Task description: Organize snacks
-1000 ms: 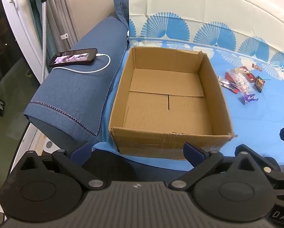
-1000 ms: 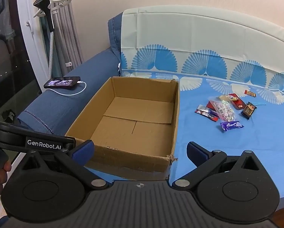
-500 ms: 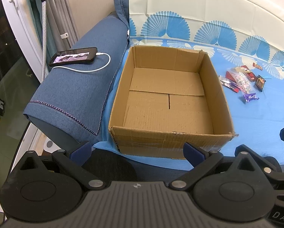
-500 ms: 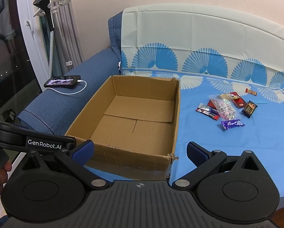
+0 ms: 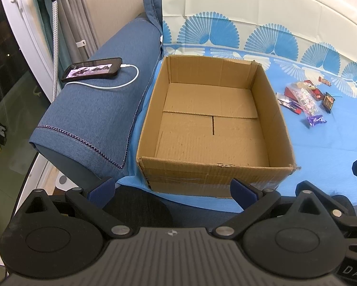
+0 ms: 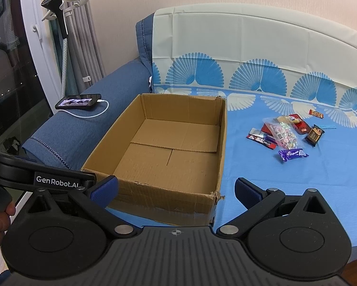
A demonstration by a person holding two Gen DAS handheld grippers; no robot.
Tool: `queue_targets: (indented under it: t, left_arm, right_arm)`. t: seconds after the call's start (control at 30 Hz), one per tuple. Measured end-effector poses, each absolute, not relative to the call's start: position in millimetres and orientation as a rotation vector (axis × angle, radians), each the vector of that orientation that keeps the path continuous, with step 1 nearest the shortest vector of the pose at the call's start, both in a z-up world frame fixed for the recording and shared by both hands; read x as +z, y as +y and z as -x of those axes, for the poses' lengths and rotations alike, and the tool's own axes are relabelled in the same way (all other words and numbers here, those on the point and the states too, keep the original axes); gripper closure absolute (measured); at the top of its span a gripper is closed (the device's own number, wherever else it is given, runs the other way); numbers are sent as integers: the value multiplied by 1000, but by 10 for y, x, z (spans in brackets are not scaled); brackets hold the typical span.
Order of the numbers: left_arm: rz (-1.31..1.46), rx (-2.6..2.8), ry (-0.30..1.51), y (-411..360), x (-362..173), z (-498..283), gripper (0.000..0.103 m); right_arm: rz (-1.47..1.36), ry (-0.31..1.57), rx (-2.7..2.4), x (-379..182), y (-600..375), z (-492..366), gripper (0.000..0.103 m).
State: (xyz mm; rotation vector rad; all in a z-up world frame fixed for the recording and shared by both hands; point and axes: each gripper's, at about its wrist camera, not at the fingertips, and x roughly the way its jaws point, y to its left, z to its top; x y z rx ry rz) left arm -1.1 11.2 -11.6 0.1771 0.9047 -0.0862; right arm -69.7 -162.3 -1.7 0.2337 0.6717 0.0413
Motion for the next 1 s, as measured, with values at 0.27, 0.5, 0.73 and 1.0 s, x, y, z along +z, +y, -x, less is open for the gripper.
queue_targets:
  t: [0.27, 0.5, 0.73, 1.0]
  left_arm:
    - [-260, -47, 974, 20, -145, -19, 0]
    - [-194, -87, 919, -47, -159, -50, 0]
    - [-199, -119, 936, -204, -184, -106, 0]
    - [-293, -130, 909, -625, -258, -169, 0]
  right_arm:
    - [-243, 676, 46, -53, -1618, 694, 0]
    - [-275, 693, 58, -121, -1705, 667, 0]
    - [-340, 707, 39, -196, -1872, 636, 0]
    - [-442, 722, -46, -359, -2308, 653, 0]
